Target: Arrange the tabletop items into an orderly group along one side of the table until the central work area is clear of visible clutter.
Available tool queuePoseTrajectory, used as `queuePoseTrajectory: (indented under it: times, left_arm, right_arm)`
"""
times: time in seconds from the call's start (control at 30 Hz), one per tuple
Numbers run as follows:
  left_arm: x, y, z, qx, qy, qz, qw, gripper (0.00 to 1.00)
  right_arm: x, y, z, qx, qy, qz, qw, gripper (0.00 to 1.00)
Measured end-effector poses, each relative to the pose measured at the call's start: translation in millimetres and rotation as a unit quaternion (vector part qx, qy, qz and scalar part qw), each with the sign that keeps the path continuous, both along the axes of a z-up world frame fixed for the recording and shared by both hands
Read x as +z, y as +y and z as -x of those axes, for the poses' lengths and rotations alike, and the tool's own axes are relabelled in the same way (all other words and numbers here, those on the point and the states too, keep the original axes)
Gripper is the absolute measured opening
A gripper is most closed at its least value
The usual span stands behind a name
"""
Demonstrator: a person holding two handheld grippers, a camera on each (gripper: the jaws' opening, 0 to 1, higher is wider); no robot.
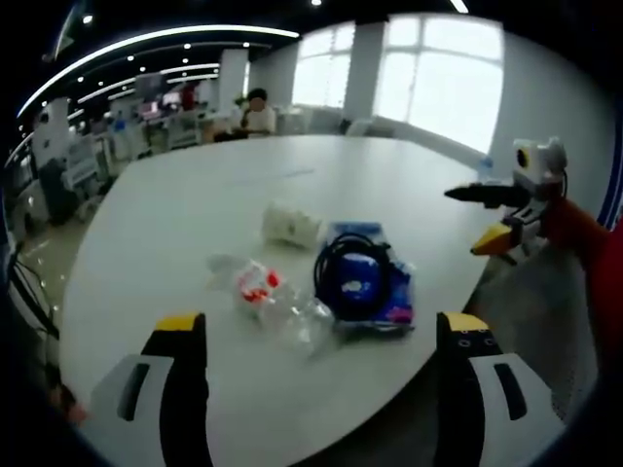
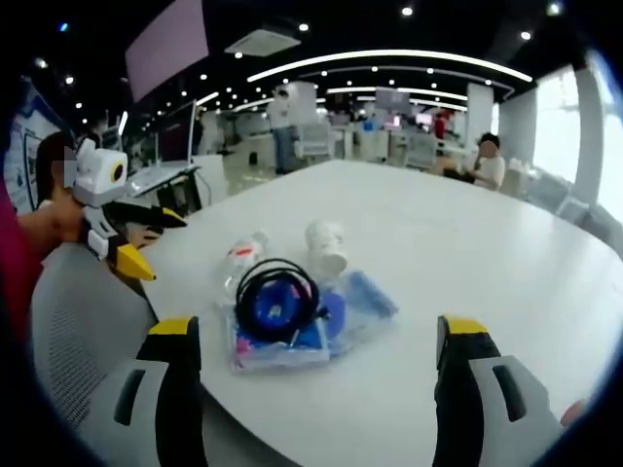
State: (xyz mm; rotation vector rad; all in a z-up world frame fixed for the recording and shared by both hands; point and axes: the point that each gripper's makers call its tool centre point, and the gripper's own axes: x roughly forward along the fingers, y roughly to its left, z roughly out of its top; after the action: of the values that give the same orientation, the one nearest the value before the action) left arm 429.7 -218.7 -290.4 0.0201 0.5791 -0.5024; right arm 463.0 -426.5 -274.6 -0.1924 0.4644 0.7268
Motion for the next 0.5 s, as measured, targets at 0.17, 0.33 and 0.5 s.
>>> queuePoseTrajectory:
  times: [0.17, 0.33, 0.5]
  left_arm:
    - [-0.7, 0.2, 0.2, -0.001, 0.002, -0.001, 1.0, 0.94]
    - [-1.5, -0.1, 0.6, -0.001, 0.004, 0.0, 1.0, 0.94]
    - [-2.3, -0.2, 0.8, -0.001, 0.006, 0.001, 1.0, 0.93]
  right_arm:
    - [-0.1, 0.3, 0.5, 0.001, 0.0, 0.001, 1.0, 0.99]
    - [-0.7, 0.6, 1.1, 0.002, 0.001, 0.003, 1.0, 0.99]
    - [-0.7, 0.2, 1.3, 0.002, 0.001, 0.003, 1.0, 0.99]
